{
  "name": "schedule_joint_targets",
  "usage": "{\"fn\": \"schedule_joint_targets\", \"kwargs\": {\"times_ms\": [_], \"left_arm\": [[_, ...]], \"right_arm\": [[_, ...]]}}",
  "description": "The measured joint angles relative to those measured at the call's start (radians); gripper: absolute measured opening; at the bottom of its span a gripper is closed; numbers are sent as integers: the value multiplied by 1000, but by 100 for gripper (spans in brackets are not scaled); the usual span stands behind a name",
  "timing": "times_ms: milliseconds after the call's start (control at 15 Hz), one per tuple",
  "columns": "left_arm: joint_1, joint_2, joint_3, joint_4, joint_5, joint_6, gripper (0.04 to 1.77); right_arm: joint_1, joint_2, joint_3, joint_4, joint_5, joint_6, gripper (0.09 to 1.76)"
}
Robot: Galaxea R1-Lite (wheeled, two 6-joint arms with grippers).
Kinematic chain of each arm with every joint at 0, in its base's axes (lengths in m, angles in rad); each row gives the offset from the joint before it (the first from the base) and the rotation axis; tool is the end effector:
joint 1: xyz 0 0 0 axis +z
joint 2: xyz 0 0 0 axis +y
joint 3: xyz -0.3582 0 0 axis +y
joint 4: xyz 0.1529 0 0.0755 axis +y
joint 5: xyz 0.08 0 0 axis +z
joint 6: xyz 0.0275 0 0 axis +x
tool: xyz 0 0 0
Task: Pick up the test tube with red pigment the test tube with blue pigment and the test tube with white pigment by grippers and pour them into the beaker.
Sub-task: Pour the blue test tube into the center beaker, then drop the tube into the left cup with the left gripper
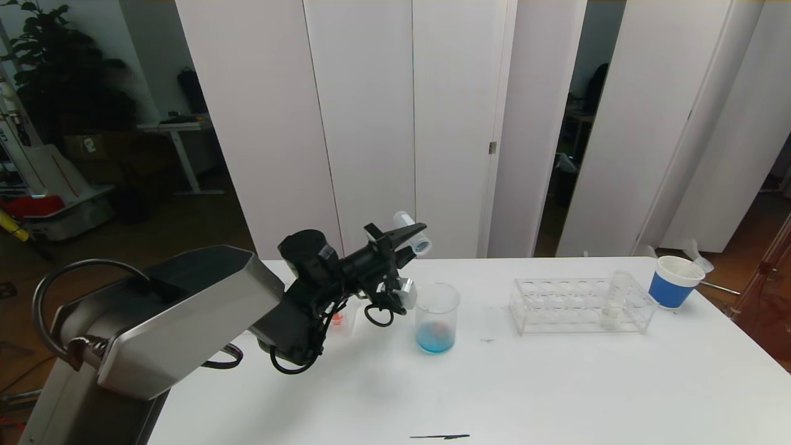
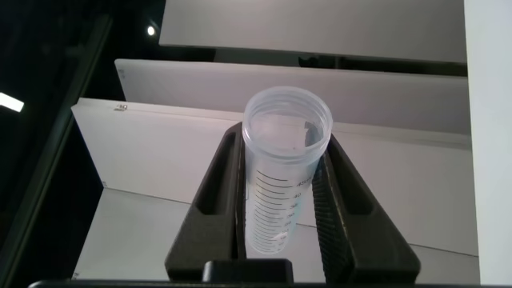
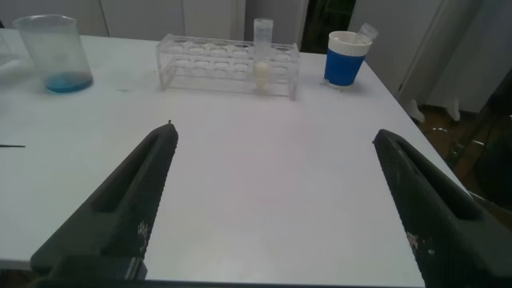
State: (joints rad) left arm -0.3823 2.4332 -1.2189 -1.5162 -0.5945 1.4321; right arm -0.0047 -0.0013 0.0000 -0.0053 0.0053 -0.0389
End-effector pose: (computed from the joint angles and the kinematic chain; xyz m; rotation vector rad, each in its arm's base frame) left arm 0.4528 -0.1987 0.1467 1.3302 -0.9487 -0.5725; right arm -0.0979 0.0006 0.0759 -0.0389 -0.0066 0.0005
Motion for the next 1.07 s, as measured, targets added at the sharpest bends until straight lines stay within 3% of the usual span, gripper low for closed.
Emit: {"fn": "schedule_joint_targets", "kwargs": {"times_ms": [333, 533, 733, 867, 1067], "left_arm": [[3, -29, 4, 4, 20, -51, 57], [6, -88, 21, 28, 23, -244, 57], [15, -221, 84, 159, 53, -435, 57], [22, -346, 125, 334, 187, -564, 57], [-6, -526, 126, 642, 555, -900, 57]], "right_arm": [[0, 0, 0, 0, 0, 0, 175], [0, 0, 0, 0, 0, 0, 175], [0, 0, 0, 0, 0, 0, 175], [0, 0, 0, 0, 0, 0, 175], [0, 0, 0, 0, 0, 0, 175]]}}
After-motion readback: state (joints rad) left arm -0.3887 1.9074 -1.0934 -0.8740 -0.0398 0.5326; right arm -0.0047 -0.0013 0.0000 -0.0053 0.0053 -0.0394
